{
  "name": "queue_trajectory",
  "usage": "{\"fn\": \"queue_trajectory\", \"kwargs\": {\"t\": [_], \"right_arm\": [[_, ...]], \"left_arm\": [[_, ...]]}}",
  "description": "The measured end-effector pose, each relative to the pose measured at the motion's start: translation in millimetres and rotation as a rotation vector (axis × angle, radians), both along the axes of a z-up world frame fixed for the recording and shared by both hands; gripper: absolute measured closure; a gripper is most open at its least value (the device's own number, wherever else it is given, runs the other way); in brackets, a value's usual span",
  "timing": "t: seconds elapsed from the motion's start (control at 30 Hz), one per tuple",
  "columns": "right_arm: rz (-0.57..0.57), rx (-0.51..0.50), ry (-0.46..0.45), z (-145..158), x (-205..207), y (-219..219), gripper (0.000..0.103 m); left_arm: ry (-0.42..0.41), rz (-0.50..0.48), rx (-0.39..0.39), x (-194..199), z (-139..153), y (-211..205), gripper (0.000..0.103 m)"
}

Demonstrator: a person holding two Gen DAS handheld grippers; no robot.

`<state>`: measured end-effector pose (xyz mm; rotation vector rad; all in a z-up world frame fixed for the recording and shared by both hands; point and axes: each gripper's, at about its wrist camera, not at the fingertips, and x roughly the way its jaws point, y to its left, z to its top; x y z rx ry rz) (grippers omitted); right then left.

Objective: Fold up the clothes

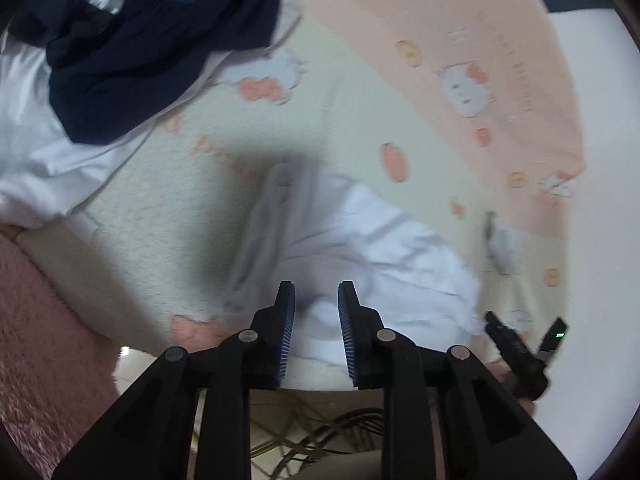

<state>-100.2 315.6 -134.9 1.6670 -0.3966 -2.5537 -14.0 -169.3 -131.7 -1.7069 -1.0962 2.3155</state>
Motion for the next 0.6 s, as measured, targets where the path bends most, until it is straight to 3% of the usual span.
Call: {"fn": "queue_trajectory", "kwargs": {"t": [0.13, 0.2, 0.27, 0.3, 0.43, 0.53, 0.6], "right_arm": [[-0.123, -0.128, -0.039, -14.1, -10.5, 19.0, 0.041], [-0.141, -0.19, -0.063, -20.4, -13.4, 25.4, 0.041], [-0.104, -0.185, -0.086, -23.1, -12.3, 21.3, 0.045], [-0.075, -0.168, -0.096, -23.7, -10.9, 17.0, 0.052], [0.036, -0.067, -0.1, -17.6, -1.1, -2.1, 0.056], [0.06, 0.061, -0.093, -7.1, 8.9, -8.7, 0.056], [0.043, 0.064, -0.101, -4.6, 10.5, -5.1, 0.056]], "left_arm": [[-0.015, 0.038, 0.111, -6.1, -23.8, -5.6, 0.079], [-0.035, -0.013, 0.036, -12.7, -24.1, 3.5, 0.082], [-0.057, -0.072, -0.054, -18.8, -23.4, 14.5, 0.082], [-0.074, -0.116, -0.132, -20.0, -20.9, 23.1, 0.082], [-0.122, -0.214, -0.497, -13.0, -4.5, 43.7, 0.082], [-0.096, -0.18, -0.455, -3.4, 6.1, 33.9, 0.082], [-0.084, -0.149, -0.419, -0.2, 7.8, 24.8, 0.082]]}}
